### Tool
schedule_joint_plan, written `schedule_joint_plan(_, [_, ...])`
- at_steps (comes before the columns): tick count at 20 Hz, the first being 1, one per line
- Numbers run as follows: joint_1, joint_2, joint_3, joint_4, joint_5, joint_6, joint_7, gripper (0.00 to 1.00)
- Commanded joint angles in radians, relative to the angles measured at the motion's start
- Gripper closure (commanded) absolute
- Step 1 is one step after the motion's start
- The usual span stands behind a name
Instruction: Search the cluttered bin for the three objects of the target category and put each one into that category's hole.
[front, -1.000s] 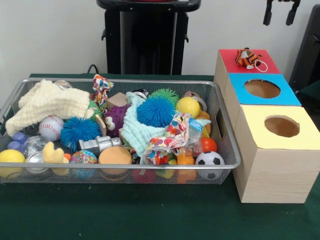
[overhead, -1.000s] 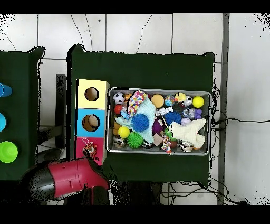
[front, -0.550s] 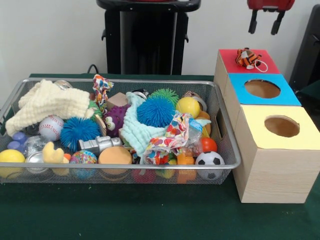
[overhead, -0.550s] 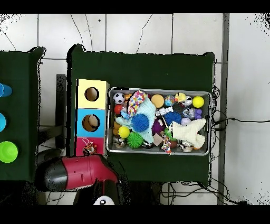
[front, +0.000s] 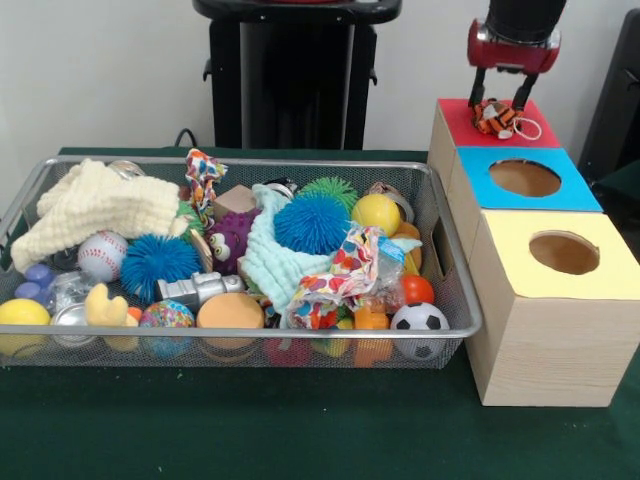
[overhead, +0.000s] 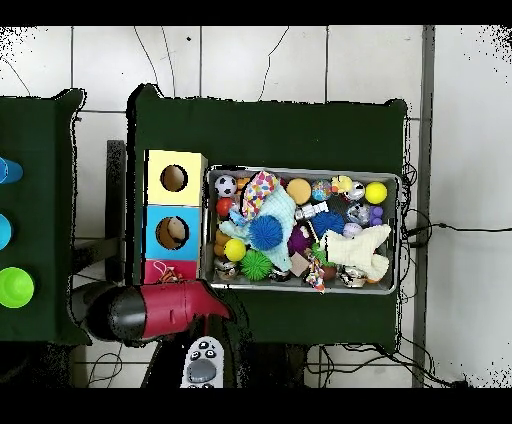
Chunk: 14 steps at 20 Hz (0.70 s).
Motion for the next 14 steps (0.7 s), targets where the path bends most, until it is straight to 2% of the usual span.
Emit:
schedule_joint_plan(1, [-0.016, 0.216, -0.023, -0.136, -0.068, -0.209, 0.128, 0.00])
schedule_joint_plan(11, [-0.034, 0.248, -0.005, -0.167, -0.074, -0.214, 0.098, 0.00])
schedule_joint_plan(14, [-0.041, 0.191, 0.004, -0.138, -0.066, -0.171, 0.091, 0.00])
